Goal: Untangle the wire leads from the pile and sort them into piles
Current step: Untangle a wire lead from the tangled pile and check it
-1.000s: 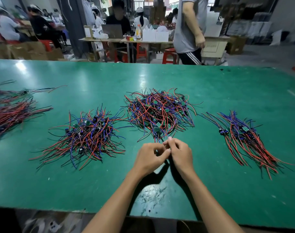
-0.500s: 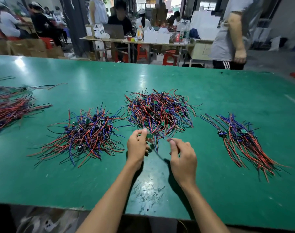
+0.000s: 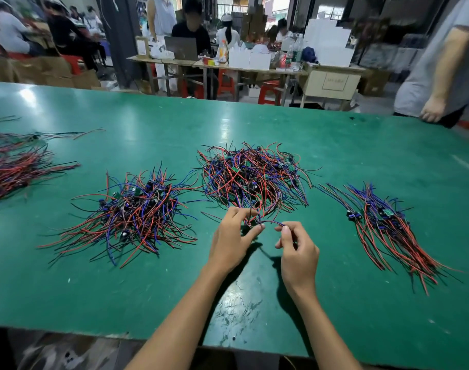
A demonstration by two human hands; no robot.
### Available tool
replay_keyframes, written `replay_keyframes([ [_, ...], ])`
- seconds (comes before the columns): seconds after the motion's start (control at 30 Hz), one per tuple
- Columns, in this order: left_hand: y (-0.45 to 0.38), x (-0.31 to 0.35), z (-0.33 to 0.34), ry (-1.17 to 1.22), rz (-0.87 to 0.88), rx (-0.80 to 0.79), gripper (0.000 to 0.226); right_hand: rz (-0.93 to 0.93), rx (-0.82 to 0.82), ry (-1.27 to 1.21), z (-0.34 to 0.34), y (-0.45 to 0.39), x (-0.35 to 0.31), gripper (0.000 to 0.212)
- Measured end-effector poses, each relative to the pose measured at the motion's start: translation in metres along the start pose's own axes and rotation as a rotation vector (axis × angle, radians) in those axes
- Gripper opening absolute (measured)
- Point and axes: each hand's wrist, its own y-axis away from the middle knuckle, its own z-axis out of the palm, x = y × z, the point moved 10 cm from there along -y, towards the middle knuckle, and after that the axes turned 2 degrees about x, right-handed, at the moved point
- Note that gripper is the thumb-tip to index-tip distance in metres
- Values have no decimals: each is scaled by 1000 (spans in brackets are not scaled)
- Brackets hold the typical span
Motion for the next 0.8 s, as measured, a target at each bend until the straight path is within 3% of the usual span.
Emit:
replay_keyframes([
  [0.17, -1, -6, -16, 105, -80, 171, 23, 126, 144, 19, -12, -3, 16, 21],
  [0.27, 3, -19, -32, 65, -192, 310, 46, 201, 240, -71, -23, -3, 28, 21],
  [0.37, 11, -20, -43, -206, -266, 403, 68, 138, 211, -190, -20, -1, 18, 18],
  [0.47, 8, 23, -29, -288, 105, 319, 29, 32, 138, -226, -13, 0, 4, 16],
  [0.53, 11, 36, -3, -218, 268, 77, 45, -62, 62, -164, -6, 3, -6, 21],
  [0.57, 11, 32, 5, -125, 235, -20, 58, -119, 26, -114, -3, 5, -11, 24],
  [0.63, 9, 12, 6, 221, -12, -36, 71, -238, 1, 14, 0, 9, -23, 29],
  [0.7, 10, -11, -1, 533, -250, 71, 69, -357, 69, 167, -4, 14, -35, 32],
  [0.8, 11, -32, -15, 686, -388, 179, 51, -443, 208, 340, -13, 21, -45, 39],
])
